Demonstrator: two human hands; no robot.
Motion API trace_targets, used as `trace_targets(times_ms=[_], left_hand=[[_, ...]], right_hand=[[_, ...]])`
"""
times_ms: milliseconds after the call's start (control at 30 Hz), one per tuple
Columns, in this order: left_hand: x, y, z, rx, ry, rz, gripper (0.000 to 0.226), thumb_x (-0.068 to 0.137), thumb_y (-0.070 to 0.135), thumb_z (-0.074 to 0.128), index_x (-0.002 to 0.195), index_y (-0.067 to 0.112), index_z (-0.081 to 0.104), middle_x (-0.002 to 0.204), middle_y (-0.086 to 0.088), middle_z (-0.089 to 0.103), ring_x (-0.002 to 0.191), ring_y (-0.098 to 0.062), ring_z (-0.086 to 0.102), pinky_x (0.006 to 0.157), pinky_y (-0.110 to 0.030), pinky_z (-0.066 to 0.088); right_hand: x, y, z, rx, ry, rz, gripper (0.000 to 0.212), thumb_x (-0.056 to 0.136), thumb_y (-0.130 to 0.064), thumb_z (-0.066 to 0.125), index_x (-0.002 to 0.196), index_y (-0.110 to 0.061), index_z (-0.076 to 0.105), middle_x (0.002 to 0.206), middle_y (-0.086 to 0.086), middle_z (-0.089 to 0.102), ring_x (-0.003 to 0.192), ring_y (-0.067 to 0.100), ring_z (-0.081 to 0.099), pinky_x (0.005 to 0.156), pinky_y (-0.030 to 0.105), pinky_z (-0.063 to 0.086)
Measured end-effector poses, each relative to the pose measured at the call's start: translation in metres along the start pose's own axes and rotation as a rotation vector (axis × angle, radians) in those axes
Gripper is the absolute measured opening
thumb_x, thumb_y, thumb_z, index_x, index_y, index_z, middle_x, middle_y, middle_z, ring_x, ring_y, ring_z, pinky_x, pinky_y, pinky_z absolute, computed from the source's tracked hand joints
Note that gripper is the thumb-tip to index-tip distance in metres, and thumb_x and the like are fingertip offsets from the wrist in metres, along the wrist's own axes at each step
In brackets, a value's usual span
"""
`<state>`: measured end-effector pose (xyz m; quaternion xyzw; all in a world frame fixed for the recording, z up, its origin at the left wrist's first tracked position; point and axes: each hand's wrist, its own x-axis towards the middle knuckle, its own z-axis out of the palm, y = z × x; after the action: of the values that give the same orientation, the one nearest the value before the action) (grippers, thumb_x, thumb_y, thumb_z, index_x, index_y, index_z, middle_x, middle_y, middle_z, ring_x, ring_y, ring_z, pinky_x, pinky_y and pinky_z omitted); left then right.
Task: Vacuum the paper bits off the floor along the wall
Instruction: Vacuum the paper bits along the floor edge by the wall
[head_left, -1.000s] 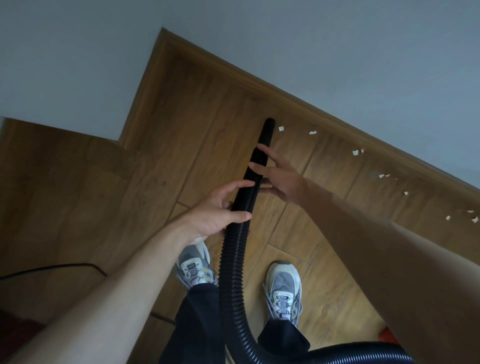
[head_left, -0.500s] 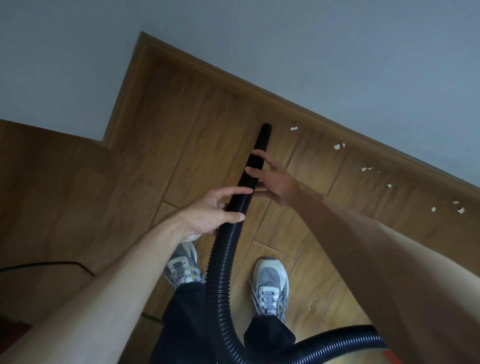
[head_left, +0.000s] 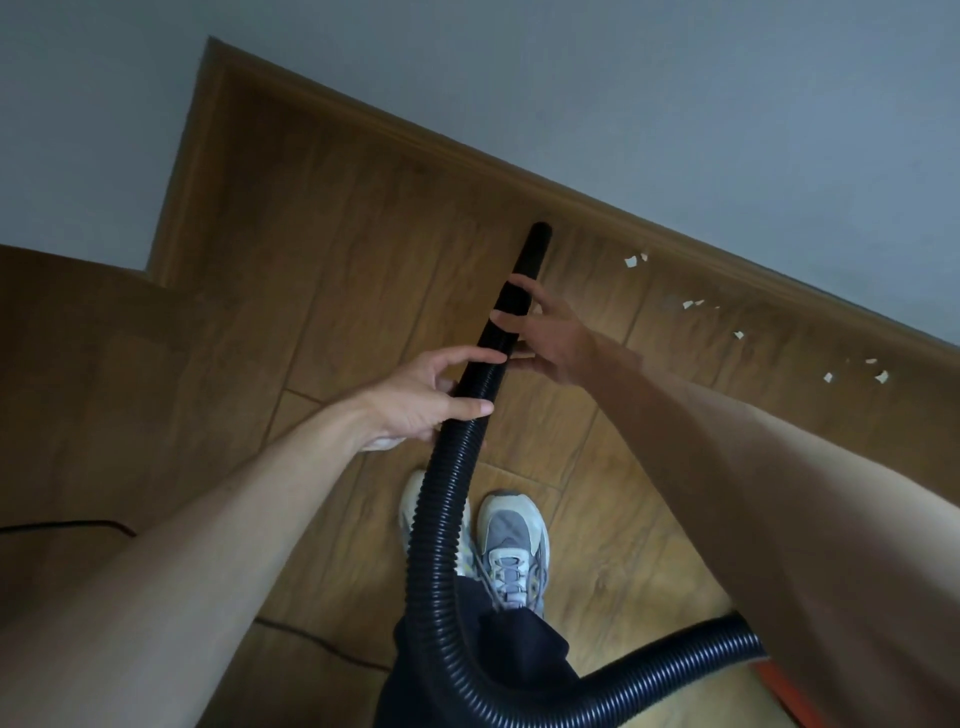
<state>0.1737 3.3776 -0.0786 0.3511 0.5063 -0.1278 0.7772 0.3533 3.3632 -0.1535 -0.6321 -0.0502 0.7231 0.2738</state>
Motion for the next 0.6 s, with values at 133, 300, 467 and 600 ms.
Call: trace_targets(times_ms=[133,300,467,600], left_hand=[[0.006,0.002,0.003,0.054,-0.028,-0.006,0.054,0.089,0.002,0.066,0.129,0.037,0.057,0.118,-0.016,0.063,0.093,-0.033,0.073,0.078,-0.051,0.06],[0.012,0.011,0.003,0.269,-0.068,-0.007,0.054,0.091,0.01,0.067,0.129,0.045,0.052,0.118,-0.003,0.063,0.101,-0.022,0.067,0.072,-0.05,0.061],[0.017,0.008,0.006,0.269,-0.078,-0.006,0.055,0.09,0.008,0.067,0.13,0.043,0.053,0.117,0.002,0.061,0.101,-0.019,0.066,0.071,-0.053,0.06],[0.017,-0.004,0.005,0.261,-0.086,0.022,0.056,0.089,0.009,0.069,0.13,0.043,0.053,0.123,-0.001,0.059,0.105,-0.021,0.065,0.069,-0.05,0.061]], right_hand=[[-0.002,0.002,-0.009,0.021,0.017,-0.013,0.066,0.092,-0.008,0.066,0.146,-0.034,0.039,0.106,-0.004,0.059,0.093,0.021,0.066,0.074,0.039,0.059],[-0.006,0.004,-0.021,0.051,0.022,-0.027,0.069,0.089,-0.007,0.069,0.145,-0.035,0.039,0.111,-0.001,0.06,0.094,0.023,0.069,0.072,0.038,0.061],[-0.012,0.011,-0.026,0.021,0.0,-0.049,0.084,0.083,-0.004,0.075,0.147,-0.036,0.032,0.111,0.0,0.061,0.087,0.018,0.072,0.066,0.031,0.06],[-0.015,0.019,-0.021,-0.035,0.006,-0.062,0.085,0.082,-0.006,0.077,0.145,-0.039,0.029,0.121,0.01,0.06,0.092,0.024,0.072,0.068,0.036,0.061]])
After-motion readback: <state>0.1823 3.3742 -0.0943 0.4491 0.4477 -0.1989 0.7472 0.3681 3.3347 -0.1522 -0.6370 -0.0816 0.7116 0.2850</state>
